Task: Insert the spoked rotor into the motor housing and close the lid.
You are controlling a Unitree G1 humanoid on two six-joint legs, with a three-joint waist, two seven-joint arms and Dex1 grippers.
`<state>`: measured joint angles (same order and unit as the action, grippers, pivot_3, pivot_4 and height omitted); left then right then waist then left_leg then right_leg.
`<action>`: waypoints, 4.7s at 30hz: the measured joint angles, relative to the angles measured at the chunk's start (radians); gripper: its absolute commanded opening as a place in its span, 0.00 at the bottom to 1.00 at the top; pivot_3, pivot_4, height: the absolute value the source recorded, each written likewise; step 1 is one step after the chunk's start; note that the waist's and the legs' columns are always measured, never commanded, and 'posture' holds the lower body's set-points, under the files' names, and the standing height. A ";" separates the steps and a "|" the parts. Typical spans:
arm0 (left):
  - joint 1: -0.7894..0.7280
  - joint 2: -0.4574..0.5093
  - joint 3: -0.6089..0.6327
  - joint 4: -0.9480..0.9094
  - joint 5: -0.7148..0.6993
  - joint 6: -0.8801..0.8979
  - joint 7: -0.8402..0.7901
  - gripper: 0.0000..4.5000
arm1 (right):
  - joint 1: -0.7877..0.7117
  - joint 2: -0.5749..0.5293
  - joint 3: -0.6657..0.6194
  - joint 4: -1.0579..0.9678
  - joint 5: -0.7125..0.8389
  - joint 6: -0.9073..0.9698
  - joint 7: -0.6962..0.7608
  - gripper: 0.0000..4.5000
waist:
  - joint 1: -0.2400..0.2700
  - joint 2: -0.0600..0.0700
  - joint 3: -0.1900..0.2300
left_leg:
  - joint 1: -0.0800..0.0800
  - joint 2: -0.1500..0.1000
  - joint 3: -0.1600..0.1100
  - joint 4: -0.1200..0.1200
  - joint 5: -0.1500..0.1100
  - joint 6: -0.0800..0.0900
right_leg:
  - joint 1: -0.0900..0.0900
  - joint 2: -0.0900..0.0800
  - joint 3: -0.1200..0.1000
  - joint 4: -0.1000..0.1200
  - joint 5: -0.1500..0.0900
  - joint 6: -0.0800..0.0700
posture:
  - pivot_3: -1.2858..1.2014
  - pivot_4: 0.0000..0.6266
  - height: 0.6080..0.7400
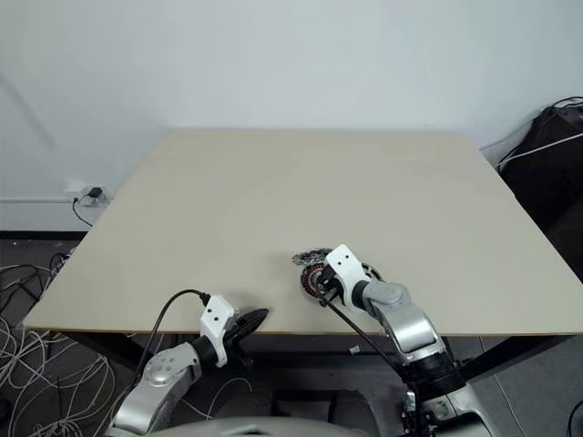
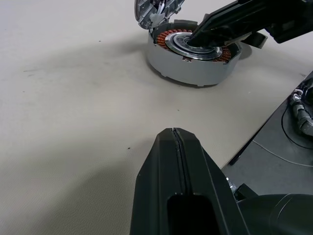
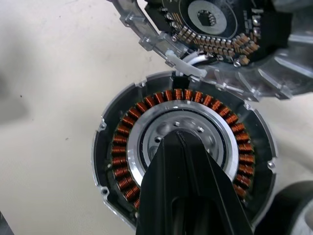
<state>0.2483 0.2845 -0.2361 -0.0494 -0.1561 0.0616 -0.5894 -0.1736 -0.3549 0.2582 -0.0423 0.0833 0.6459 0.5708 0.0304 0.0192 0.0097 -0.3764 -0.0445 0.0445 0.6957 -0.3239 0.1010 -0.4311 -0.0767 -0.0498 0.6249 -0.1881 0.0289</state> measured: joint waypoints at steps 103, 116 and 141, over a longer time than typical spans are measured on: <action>-0.030 0.023 -0.009 -0.001 0.000 0.003 -0.023 0.00 | 0.215 0.445 -0.763 -0.129 1.106 0.220 -0.878 0.10 | -0.026 0.010 0.006 | 0.000 0.001 0.001 -0.005 0.001 0.001 | 0.000 0.002 0.001 -0.001 -0.002 0.001 | 0.52 0.00 1.00; -0.029 0.030 -0.010 -0.001 0.000 0.015 -0.025 0.00 | 0.381 0.307 -0.676 -0.260 1.176 0.274 -0.824 0.10 | -0.025 0.009 0.006 | 0.000 0.001 0.001 -0.005 0.001 0.002 | 0.000 0.001 0.001 -0.001 -0.003 0.003 | 0.52 0.00 1.00; -0.025 0.028 -0.010 -0.001 0.000 0.019 -0.022 0.00 | 0.414 0.293 -0.485 -0.229 1.260 0.251 -0.728 0.10 | -0.014 0.009 0.007 | 0.000 0.001 0.001 -0.005 -0.001 0.003 | 0.000 0.000 0.001 -0.002 -0.003 0.003 | 0.52 0.00 1.00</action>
<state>0.2231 0.3128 -0.2458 -0.0499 -0.1566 0.0804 -0.6118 0.2404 -0.0619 -0.2267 -0.2717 1.3431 0.8966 -0.1575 0.0163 0.0279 0.0162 -0.3765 -0.0434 0.0458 0.6907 -0.3253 0.1039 -0.4313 -0.0766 -0.0486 0.6227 -0.1915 0.0323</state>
